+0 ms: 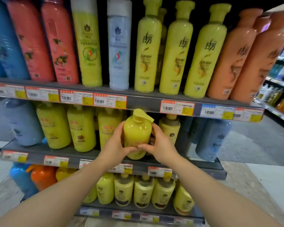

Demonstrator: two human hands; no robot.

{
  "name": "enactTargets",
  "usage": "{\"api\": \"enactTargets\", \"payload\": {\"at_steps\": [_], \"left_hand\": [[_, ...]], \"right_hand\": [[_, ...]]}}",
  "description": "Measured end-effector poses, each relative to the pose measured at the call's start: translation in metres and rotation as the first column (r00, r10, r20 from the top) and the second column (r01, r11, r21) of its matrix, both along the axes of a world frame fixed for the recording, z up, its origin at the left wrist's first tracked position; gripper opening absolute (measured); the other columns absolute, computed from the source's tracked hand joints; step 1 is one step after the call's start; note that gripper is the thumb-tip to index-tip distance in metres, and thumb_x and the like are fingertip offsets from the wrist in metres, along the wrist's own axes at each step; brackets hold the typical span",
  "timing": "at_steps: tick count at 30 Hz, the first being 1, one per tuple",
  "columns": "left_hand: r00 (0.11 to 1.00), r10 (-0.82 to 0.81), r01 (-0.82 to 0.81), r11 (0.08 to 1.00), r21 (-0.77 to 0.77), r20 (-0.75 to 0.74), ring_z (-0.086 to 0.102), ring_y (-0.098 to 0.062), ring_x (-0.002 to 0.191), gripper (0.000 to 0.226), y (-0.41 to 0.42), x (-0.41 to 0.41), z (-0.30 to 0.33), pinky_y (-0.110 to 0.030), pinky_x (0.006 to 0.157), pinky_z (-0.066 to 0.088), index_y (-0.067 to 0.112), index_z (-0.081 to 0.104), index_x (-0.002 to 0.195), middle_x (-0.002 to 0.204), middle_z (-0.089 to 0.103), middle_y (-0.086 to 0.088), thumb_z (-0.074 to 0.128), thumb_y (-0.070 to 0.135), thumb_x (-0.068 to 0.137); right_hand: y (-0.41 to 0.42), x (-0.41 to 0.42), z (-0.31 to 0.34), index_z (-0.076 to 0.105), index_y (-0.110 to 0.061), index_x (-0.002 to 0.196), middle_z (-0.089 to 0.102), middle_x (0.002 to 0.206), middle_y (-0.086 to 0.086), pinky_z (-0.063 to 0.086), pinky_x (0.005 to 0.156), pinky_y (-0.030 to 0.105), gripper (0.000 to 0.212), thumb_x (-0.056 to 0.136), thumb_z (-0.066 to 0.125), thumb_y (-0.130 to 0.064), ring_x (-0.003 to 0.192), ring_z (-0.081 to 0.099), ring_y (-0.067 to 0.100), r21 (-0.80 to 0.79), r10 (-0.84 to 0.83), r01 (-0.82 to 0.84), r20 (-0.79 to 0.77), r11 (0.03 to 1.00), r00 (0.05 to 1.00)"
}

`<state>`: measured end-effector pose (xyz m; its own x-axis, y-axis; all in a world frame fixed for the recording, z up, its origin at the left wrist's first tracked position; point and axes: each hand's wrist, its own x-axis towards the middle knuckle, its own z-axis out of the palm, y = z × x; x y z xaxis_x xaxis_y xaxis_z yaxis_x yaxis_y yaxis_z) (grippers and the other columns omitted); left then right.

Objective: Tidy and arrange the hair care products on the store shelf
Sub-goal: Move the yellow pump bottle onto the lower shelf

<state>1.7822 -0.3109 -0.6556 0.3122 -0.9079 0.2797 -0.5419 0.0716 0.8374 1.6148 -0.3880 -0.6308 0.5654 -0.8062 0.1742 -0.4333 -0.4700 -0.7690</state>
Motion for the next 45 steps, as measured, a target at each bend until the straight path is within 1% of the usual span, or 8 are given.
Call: {"api": "enactTargets", "payload": {"at_steps": [6, 14, 18, 22, 28, 34, 38, 45], "left_hand": [[1.000, 0.011, -0.011, 1.000, -0.026, -0.015, 0.052, -0.013, 0.121, 0.094, -0.015, 0.002, -0.001, -0.043, 0.101, 0.047, 0.031, 0.029, 0.142, 0.127, 0.050, 0.014, 0.086, 0.022, 0.068], [0.999, -0.008, 0.007, 1.000, -0.029, -0.039, 0.050, -0.009, 0.125, 0.099, -0.004, -0.002, -0.021, -0.042, 0.100, 0.048, 0.041, 0.021, 0.145, 0.138, 0.047, 0.014, 0.084, 0.028, 0.069], [0.998, 0.021, -0.021, 1.000, 0.003, -0.052, 0.052, -0.012, 0.121, 0.096, -0.010, -0.001, -0.019, -0.041, 0.097, 0.050, 0.040, 0.024, 0.143, 0.134, 0.051, 0.012, 0.084, 0.030, 0.069], [0.999, 0.035, -0.034, 0.999, 0.042, -0.032, 0.055, -0.016, 0.116, 0.089, -0.022, 0.000, -0.012, -0.041, 0.096, 0.050, 0.027, 0.030, 0.142, 0.125, 0.055, 0.008, 0.083, 0.027, 0.070], [0.996, 0.081, -0.078, 0.993, 0.094, -0.031, 0.051, -0.021, 0.125, 0.099, -0.035, 0.004, -0.016, -0.045, 0.101, 0.047, 0.021, 0.019, 0.148, 0.139, 0.050, -0.003, 0.082, 0.030, 0.072], [0.991, 0.093, -0.086, 0.993, 0.081, -0.096, 0.053, -0.022, 0.124, 0.094, -0.037, 0.005, -0.025, -0.047, 0.101, 0.048, 0.017, 0.026, 0.146, 0.138, 0.051, -0.004, 0.083, 0.027, 0.072], [0.990, 0.030, -0.023, 0.998, 0.056, -0.135, 0.052, -0.014, 0.124, 0.096, -0.031, 0.005, -0.036, -0.043, 0.102, 0.047, 0.028, 0.020, 0.150, 0.139, 0.049, 0.004, 0.080, 0.020, 0.075], [0.977, -0.093, 0.112, 0.990, 0.091, -0.191, 0.048, -0.010, 0.129, 0.110, -0.028, 0.009, -0.052, -0.047, 0.104, 0.045, 0.067, -0.007, 0.136, 0.149, 0.040, 0.005, 0.069, 0.007, 0.084]], "right_hand": [[-0.008, 0.009, -0.001, 0.033, -0.027, 0.143, 0.057, 0.132, -0.002, 0.048, 0.100, 0.042, 0.083, 0.074, 0.080, -0.033, 0.120, 0.055, 0.021, -0.054, -0.029, 0.029, -0.011, 0.998, 1.000], [0.003, 0.000, -0.014, 0.036, -0.030, 0.141, 0.047, 0.128, -0.009, 0.045, 0.104, 0.039, 0.079, 0.076, 0.080, -0.028, 0.120, 0.050, 0.012, -0.030, -0.006, 0.006, 0.010, 1.000, 1.000], [-0.001, 0.006, -0.014, 0.027, -0.032, 0.147, 0.045, 0.136, -0.003, 0.044, 0.105, 0.041, 0.086, 0.078, 0.077, -0.030, 0.124, 0.049, 0.017, -0.007, -0.018, 0.018, 0.015, 1.000, 1.000], [-0.005, 0.013, -0.013, 0.018, -0.028, 0.151, 0.047, 0.142, -0.002, 0.046, 0.103, 0.043, 0.086, 0.083, 0.072, -0.031, 0.126, 0.050, 0.020, 0.063, -0.064, 0.063, 0.014, 0.996, 0.998], [-0.006, 0.021, -0.014, 0.014, -0.028, 0.151, 0.050, 0.140, 0.000, 0.047, 0.102, 0.044, 0.091, 0.082, 0.072, -0.037, 0.125, 0.051, 0.022, 0.121, -0.054, 0.059, -0.048, 0.991, 0.997], [-0.004, 0.017, -0.019, -0.002, -0.040, 0.150, 0.045, 0.144, -0.002, 0.048, 0.100, 0.046, 0.100, 0.083, 0.072, -0.035, 0.119, 0.057, 0.023, 0.174, -0.021, 0.030, -0.053, 0.984, 0.998], [-0.004, 0.016, -0.021, -0.004, -0.040, 0.150, 0.042, 0.147, -0.001, 0.048, 0.100, 0.046, 0.100, 0.083, 0.071, -0.033, 0.121, 0.055, 0.023, 0.171, -0.019, 0.028, -0.053, 0.985, 0.998], [-0.007, 0.014, -0.020, -0.003, -0.037, 0.151, 0.041, 0.147, -0.002, 0.043, 0.106, 0.044, 0.092, 0.090, 0.065, -0.026, 0.133, 0.043, 0.021, 0.159, -0.028, 0.039, -0.068, 0.986, 0.997]]}}
